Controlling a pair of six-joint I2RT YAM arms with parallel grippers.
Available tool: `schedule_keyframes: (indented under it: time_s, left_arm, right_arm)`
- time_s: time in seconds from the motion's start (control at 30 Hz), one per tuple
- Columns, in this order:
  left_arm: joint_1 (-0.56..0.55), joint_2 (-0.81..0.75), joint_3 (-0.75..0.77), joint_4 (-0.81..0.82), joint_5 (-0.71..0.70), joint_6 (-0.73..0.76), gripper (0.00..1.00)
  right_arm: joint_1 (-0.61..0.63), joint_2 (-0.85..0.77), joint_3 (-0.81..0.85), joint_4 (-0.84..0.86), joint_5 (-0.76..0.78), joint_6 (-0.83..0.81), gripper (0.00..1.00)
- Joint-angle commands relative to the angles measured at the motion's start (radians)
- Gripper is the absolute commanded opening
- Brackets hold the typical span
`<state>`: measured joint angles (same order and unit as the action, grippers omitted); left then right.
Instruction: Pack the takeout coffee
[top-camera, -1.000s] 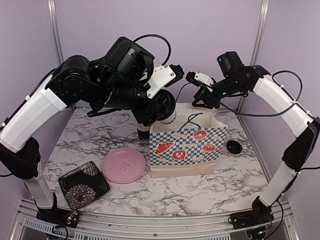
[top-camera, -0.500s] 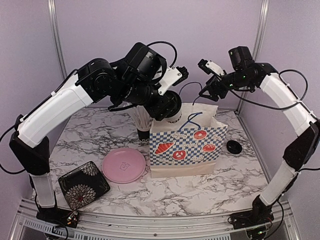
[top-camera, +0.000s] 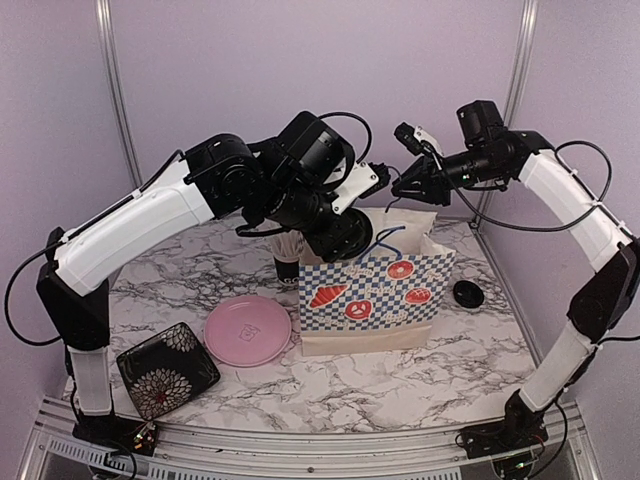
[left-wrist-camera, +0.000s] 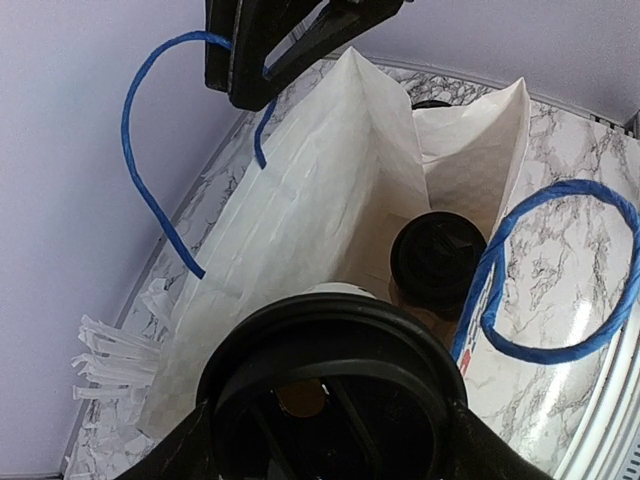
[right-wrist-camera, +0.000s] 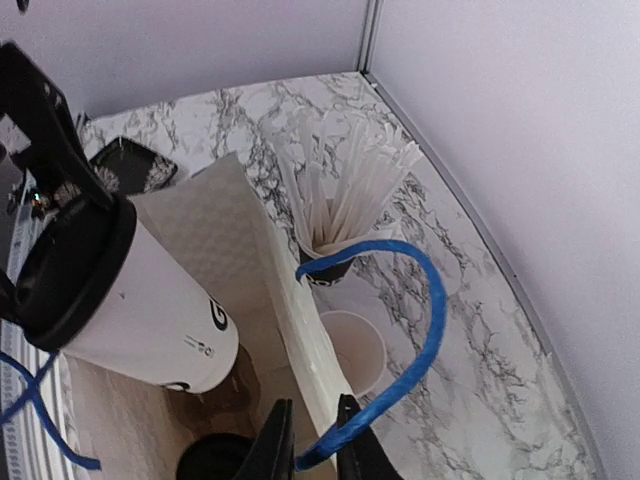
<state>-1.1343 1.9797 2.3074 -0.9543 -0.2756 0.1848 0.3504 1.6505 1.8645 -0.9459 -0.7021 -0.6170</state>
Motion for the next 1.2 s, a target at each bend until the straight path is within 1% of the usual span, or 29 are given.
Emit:
schedule_keyframes:
  time_s: [0.0, 0.07, 0.13, 0.23, 0.4, 0.73, 0.83, 1.03, 1.17]
  left_arm:
    - [-0.005, -0.008, -0.033, 0.017, 0.025, -0.023, 0.59]
    - [-0.011, -0.020, -0.048, 0.017, 0.023, -0.022, 0.60]
    - [-0.024, -0.038, -0.071, 0.018, 0.024, -0.024, 0.60]
    - [-0.051, -0.058, -0.112, 0.018, 0.020, -0.014, 0.60]
    - [-0.107, -0.071, -0.178, 0.004, -0.046, 0.008, 0.60]
    - [-0.205, -0.100, -0.271, -0.001, -0.140, 0.007, 0.60]
    - [-0.219, -0.128, -0.299, -0.001, -0.123, -0.001, 0.60]
    - [-0.233, -0.180, -0.335, 0.000, 0.009, -0.035, 0.60]
    - [-0.244, -0.190, -0.352, -0.001, 0.044, -0.041, 0.60]
  right_arm:
    - [0.002, -0.065, -0.043, -0.035, -0.083, -0.073, 0.08]
    - [0.002, -0.095, -0.070, -0.046, -0.092, -0.094, 0.03]
    - [0.006, -0.127, -0.097, -0.053, -0.105, -0.111, 0.01]
    - [0.018, -0.173, -0.141, -0.059, -0.121, -0.136, 0.01]
    - [0.052, -0.219, -0.185, -0.066, -0.126, -0.157, 0.02]
    - [0.141, -0.256, -0.175, -0.128, -0.126, -0.172, 0.03]
    - [0.146, -0.265, -0.164, -0.155, -0.148, -0.184, 0.03]
    - [0.151, -0.291, -0.178, -0.206, -0.183, -0.214, 0.04]
    - [0.155, -0.311, -0.196, -0.234, -0.206, -0.229, 0.04]
